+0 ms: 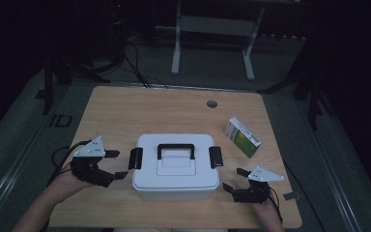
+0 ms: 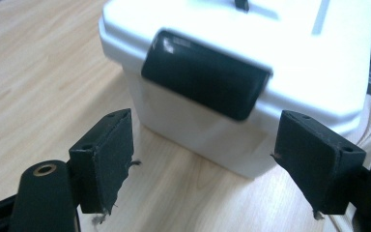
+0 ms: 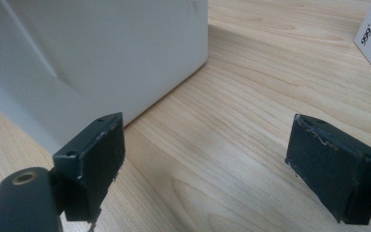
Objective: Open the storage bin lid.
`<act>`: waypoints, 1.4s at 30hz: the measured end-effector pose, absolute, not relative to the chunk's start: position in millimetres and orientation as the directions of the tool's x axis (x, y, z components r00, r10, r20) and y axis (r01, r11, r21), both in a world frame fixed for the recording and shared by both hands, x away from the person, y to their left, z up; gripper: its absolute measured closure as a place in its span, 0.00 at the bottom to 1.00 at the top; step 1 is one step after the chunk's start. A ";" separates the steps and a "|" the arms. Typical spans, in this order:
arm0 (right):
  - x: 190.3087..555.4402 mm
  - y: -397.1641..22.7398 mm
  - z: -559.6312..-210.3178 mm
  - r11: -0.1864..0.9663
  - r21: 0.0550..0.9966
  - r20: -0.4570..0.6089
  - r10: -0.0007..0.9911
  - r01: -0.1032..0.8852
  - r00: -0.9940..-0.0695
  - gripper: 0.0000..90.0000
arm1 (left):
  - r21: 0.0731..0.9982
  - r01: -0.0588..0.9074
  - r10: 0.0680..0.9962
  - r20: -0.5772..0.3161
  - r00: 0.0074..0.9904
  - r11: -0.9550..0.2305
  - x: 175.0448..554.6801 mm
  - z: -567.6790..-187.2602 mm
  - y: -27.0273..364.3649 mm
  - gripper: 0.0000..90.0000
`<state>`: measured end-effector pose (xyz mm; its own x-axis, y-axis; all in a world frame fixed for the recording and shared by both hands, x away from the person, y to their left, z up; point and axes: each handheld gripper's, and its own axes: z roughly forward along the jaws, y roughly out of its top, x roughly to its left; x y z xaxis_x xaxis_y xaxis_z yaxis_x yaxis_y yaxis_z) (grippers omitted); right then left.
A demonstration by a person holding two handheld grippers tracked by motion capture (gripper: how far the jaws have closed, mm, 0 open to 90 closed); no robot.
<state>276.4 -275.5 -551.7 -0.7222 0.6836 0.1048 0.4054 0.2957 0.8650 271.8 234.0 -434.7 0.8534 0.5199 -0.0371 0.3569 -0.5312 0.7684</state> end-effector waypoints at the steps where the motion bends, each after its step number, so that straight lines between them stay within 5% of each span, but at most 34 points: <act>1: 276.4 -275.7 -551.7 0.296 0.864 0.106 0.684 0.407 -0.722 0.15 | 0.769 0.355 0.515 -0.040 0.856 -0.532 273.4 -432.1 231.5 0.24; 42: 277.2 -277.0 -552.4 0.288 0.865 0.123 0.673 0.412 -0.730 0.15 | 0.728 0.270 0.342 -0.052 0.938 -0.631 332.4 -406.0 134.8 0.30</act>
<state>277.2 -277.0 -552.4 -0.7296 0.6727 0.1229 0.4115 0.2884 0.8646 332.4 134.8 -406.0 0.9383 0.3418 -0.0524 0.2703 -0.6306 0.7275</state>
